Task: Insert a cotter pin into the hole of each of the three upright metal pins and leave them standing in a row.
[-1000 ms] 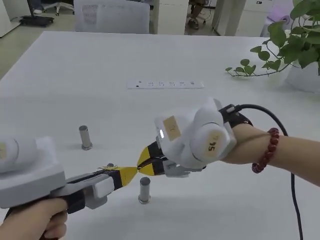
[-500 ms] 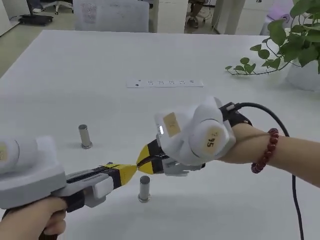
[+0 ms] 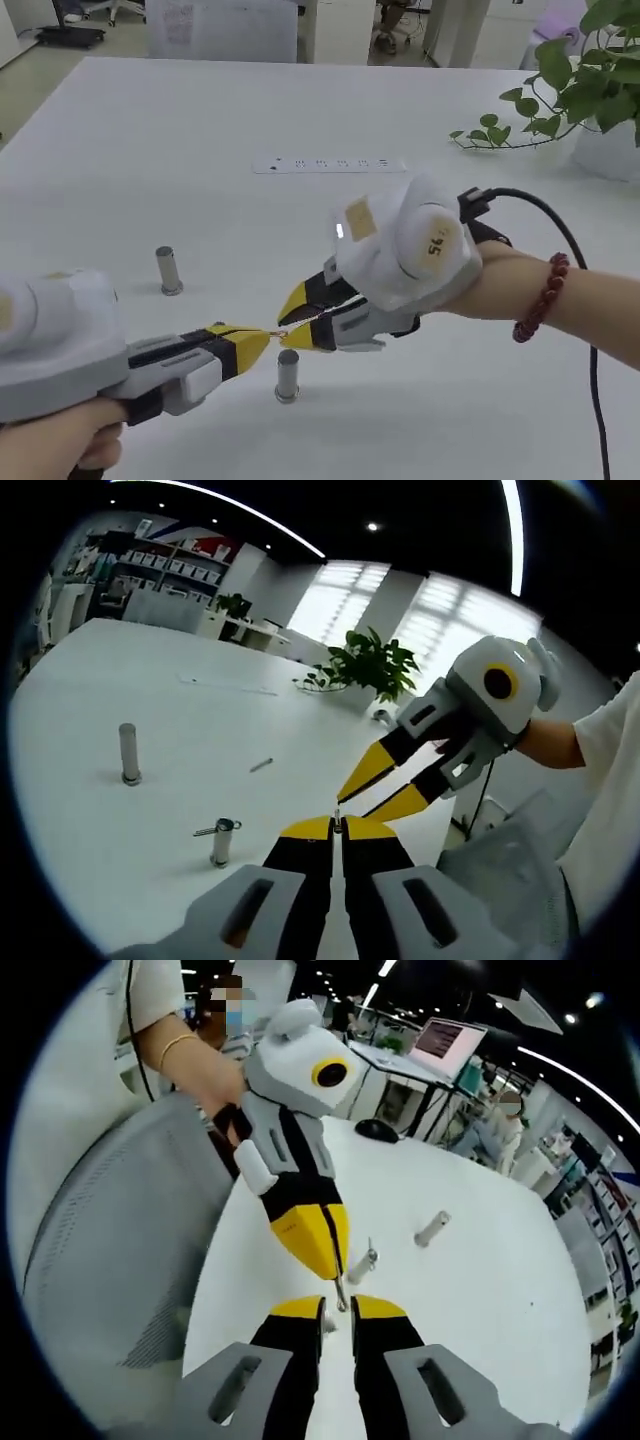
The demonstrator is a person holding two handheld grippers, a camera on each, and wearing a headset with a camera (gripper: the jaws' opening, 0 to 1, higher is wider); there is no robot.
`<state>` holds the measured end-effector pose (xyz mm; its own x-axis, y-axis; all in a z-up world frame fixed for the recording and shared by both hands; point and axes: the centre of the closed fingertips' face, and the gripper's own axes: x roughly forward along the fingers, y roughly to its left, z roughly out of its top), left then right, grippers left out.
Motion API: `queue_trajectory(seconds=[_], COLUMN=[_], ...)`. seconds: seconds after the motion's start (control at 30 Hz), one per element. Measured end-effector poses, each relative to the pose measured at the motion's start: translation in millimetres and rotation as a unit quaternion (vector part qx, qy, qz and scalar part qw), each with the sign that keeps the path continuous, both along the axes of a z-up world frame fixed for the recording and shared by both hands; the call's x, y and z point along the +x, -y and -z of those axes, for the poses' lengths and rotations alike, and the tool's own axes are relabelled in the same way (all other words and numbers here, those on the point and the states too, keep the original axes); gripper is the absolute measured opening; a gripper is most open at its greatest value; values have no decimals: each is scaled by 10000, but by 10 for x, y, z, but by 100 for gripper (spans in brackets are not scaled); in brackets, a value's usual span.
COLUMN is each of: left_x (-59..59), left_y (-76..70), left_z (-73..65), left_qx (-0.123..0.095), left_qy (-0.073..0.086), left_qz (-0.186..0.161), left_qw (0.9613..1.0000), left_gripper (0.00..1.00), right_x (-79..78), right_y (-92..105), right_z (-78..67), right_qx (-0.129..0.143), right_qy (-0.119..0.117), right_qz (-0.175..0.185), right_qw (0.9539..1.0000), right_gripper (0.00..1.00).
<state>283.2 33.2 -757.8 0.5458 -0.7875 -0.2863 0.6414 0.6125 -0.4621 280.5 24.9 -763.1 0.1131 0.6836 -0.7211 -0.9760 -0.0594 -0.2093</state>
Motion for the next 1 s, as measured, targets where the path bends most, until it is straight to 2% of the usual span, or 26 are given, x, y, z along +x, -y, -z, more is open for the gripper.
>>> queue_trajectory(seconds=[0.17,0.3,0.33,0.5,0.67,0.83,0.87,0.93,1.0], left_x=[-39,-89,-99,-160,-229,-305,-326,-352,-383], left_y=[15,24,27,47,97,147,157,178,193], left_z=[-6,25,29,46,24,14,15,-6,-18], left_qx=[88,222,246,356,388,404,415,339,337], left_qy=[147,226,247,351,505,537,542,562,608], left_qz=[192,388,427,669,963,1222,1293,1371,1480], left_qw=[9997,9987,9985,9965,9933,9902,9892,9884,9865], left_gripper=[0,0,0,0,0,0,0,0,0], right_x=[8,-20,-48,-76,-205,-280,-318,-366,-401], right_y=[47,94,108,167,191,229,232,235,243], right_z=[-29,-45,-44,-20,8,50,51,51,53], right_qx=[155,219,239,211,177,138,151,170,167], right_qy=[-495,-866,-1070,-1333,-1718,-1969,-2085,-2229,-2279], right_qz=[197,212,248,229,113,55,37,36,-10], right_qw=[9985,9958,9937,9906,9849,9803,9779,9747,9735], right_gripper=[14,16,16,17,18,18,18,18,17])
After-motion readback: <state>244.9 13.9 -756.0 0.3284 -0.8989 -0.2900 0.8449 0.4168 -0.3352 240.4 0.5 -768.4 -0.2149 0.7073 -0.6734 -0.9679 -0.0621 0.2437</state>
